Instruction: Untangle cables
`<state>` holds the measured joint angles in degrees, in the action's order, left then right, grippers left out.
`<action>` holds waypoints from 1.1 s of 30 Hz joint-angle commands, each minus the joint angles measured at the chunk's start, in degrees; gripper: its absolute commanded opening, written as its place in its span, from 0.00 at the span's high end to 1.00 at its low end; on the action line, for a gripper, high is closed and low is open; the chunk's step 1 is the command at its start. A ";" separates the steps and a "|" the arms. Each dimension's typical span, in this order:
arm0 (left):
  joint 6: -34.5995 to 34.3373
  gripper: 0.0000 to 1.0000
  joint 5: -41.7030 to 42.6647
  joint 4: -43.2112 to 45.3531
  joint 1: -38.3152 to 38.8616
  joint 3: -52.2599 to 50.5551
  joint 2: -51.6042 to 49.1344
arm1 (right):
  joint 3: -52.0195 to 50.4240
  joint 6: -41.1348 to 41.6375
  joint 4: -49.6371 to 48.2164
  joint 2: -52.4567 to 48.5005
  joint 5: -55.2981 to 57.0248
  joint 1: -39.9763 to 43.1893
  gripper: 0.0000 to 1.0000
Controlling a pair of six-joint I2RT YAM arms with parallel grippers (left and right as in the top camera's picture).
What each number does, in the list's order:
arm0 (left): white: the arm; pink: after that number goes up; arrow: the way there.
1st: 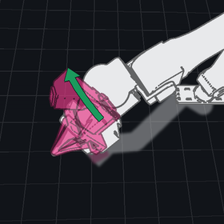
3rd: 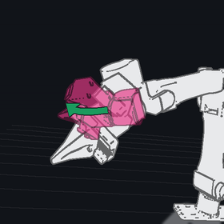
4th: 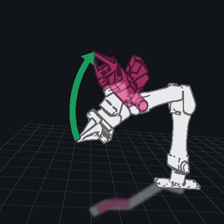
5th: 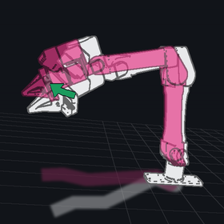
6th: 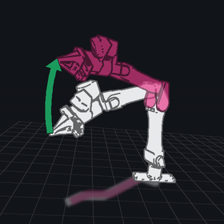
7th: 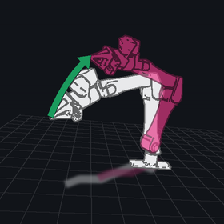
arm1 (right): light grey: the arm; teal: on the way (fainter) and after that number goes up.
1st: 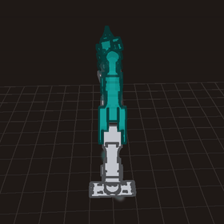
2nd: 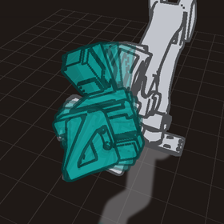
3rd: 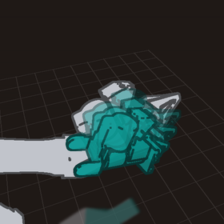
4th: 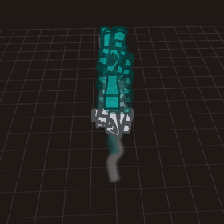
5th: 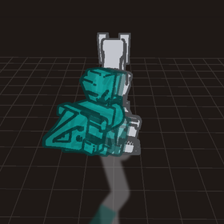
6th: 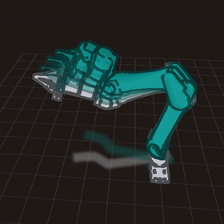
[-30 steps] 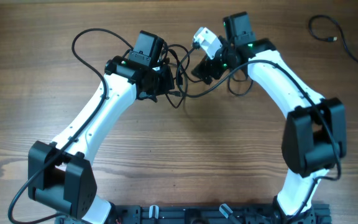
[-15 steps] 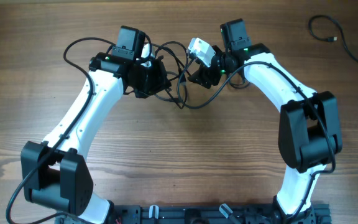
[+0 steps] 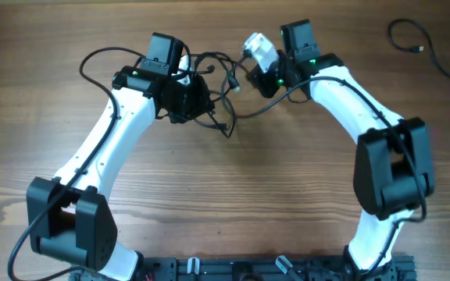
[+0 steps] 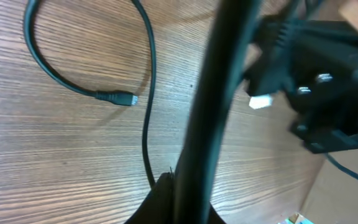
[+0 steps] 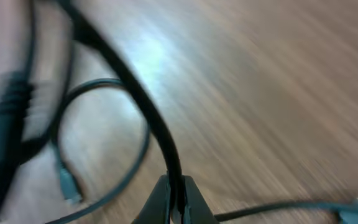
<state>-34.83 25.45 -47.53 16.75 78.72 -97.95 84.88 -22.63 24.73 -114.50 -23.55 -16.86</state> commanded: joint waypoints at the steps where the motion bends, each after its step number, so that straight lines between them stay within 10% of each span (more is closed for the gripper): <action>1: -0.20 0.94 -3.82 -0.07 -0.22 -0.13 -0.37 | 0.07 13.81 2.67 9.49 13.03 4.68 0.96; 15: -0.20 0.96 -7.78 -0.55 0.07 -0.17 -0.37 | 0.07 42.12 16.41 45.42 34.53 15.45 0.96; 30: -0.37 0.88 -13.79 3.13 7.04 -0.17 -0.42 | 0.31 43.69 16.06 57.94 23.85 15.45 0.96; 33: -0.37 0.83 -13.79 4.11 7.04 -0.17 -0.42 | 0.28 48.46 20.83 57.27 39.78 15.45 0.96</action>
<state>-35.00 13.98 -44.03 23.99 78.72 -97.95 84.79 22.44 42.70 -57.71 4.05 -1.93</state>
